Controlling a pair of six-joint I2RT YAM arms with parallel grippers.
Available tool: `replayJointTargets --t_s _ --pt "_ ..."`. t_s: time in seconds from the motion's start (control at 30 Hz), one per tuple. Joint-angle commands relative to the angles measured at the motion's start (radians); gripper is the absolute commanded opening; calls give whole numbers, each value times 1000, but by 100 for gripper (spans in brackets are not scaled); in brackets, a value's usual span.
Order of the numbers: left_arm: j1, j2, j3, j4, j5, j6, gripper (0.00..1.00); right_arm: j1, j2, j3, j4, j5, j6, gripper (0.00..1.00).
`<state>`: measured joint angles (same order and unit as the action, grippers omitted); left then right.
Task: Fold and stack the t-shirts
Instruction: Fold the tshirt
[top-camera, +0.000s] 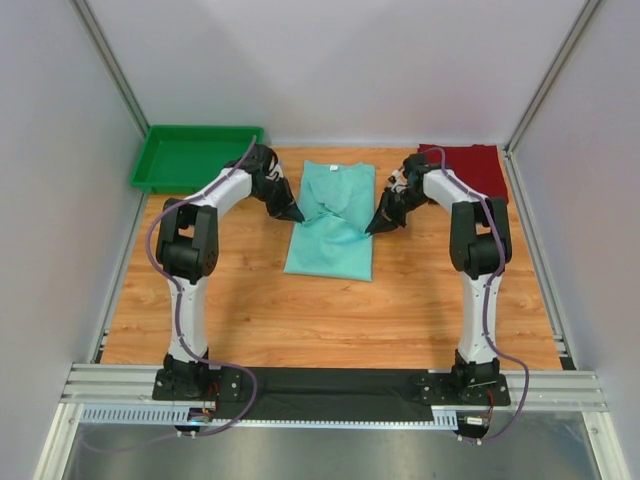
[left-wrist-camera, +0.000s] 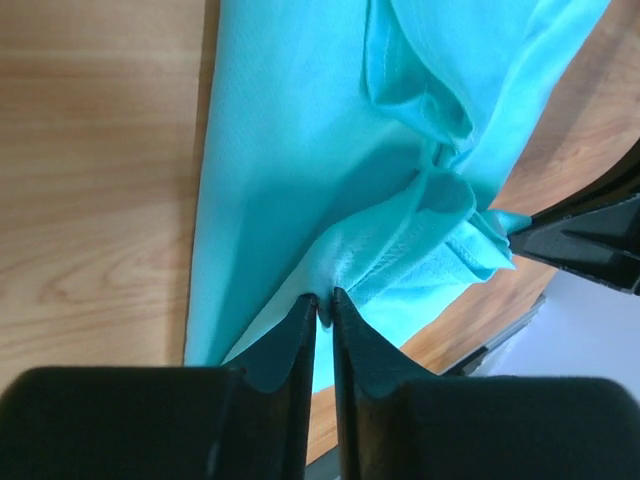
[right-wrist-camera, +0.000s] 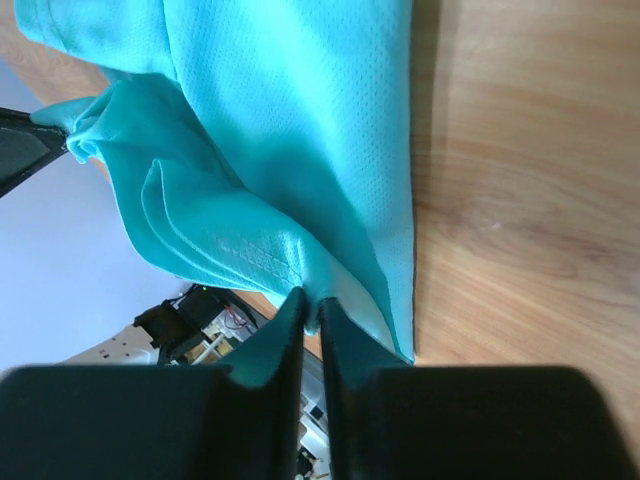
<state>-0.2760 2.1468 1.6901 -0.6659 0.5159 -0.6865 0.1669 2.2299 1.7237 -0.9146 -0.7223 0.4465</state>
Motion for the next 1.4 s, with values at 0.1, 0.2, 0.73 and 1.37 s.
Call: replayJointTargets --t_s 0.1,0.2,0.73,1.37 --pt "4 33 236 -179 -150 220 34 -47 43 215 -113 150 -38 34" --pt "3 -51 275 -239 -215 321 43 -40 21 312 -235 275 -123 41" --pt "-86 -110 -153 5 72 349 21 167 -159 -243 250 4 74 2" --pt "-229 -619 -848 78 31 228 29 252 -605 -932 381 0 64 6"
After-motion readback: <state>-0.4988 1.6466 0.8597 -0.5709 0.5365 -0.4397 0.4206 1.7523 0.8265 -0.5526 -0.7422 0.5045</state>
